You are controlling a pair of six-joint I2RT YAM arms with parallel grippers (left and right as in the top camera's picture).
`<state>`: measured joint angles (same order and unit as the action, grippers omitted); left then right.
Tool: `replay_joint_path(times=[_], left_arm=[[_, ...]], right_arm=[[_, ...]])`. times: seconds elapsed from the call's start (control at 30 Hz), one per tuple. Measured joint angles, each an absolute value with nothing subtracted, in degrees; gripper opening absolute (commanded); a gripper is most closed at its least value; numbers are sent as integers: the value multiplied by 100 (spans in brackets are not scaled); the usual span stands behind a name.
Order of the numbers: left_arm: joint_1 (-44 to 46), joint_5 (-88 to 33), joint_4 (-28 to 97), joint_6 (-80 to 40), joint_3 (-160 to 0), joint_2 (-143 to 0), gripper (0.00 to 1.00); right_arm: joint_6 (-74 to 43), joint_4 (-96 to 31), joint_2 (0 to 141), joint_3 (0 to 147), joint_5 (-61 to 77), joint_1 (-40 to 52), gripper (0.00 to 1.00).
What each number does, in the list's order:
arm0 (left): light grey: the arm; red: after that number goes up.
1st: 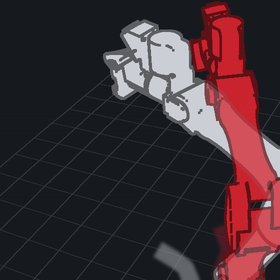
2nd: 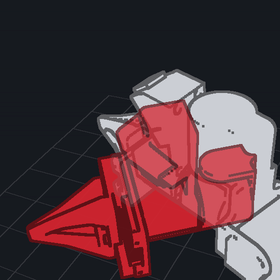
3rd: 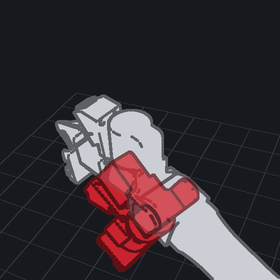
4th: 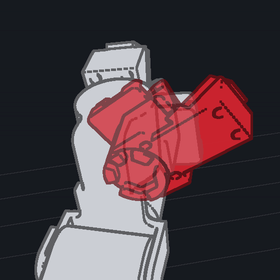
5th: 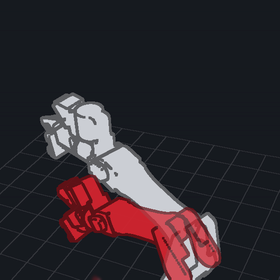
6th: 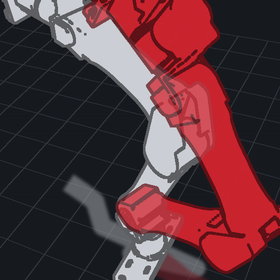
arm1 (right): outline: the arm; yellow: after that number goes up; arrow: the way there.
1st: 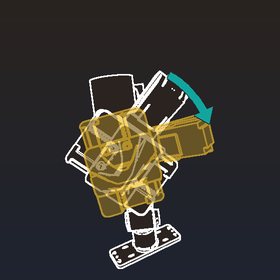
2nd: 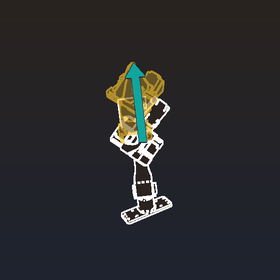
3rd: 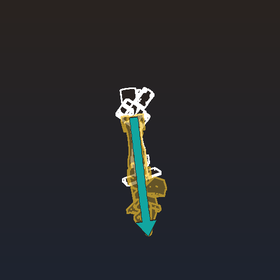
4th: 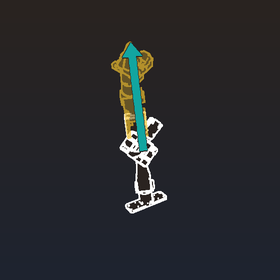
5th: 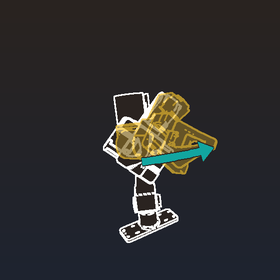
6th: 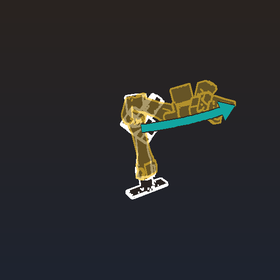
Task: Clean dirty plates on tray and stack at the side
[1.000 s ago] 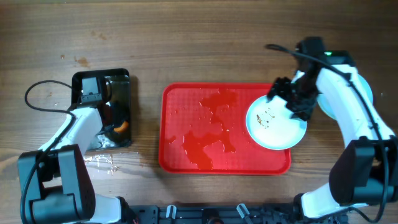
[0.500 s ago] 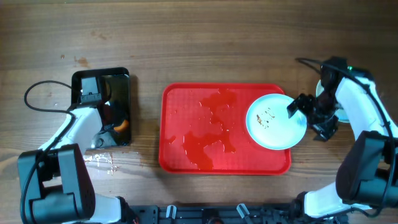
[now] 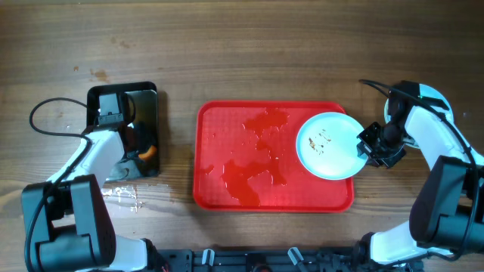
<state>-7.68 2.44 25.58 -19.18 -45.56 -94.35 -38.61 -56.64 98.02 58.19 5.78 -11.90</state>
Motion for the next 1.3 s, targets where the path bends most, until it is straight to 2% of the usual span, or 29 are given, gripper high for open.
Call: replay_joint_path(times=[0.1,0.33,0.47,0.67,0.7,0.8,0.87,0.93,1.0,1.07,1.3], left_arm=[[-768,244,2558,-1918,-4556,-9435,4],[-768,242,2561,-1918,-4556,-9435,4],[-768,242,2561,-1918,-4556,-9435,4],[-768,242,2561,-1918,-4556,-9435,4],[-768,242,2561,-1918,-4556,-9435,4],[-768,242,2561,-1918,-4556,-9435,4],[-768,242,2561,-1918,-4556,-9435,4],[-768,242,2561,-1918,-4556,-9435,4],[-768,242,2561,-1918,-4556,-9435,4],[-768,239,2558,-1918,-4556,-9435,4],[-790,200,2556,-1920,-4556,-9435,4]], right_arm=[[-3865,-5614,9802,5819,593,-1190,18],[-3861,-5026,9797,5489,644,-1190,21],[-3881,-4705,9786,5179,666,-1223,4],[-3924,-4587,9765,5133,781,-1225,4],[-3924,-4582,9765,5129,788,-1227,8],[-3953,-4589,9765,5124,790,-1227,28],[-3966,-4619,9762,5111,792,-1225,32],[-3964,-4652,9762,5111,814,-1221,44],[-4005,-4781,9762,5109,810,-1221,47],[-4029,-5017,9692,5111,740,-1221,57],[-4053,-6020,8409,5898,464,-1216,63]])
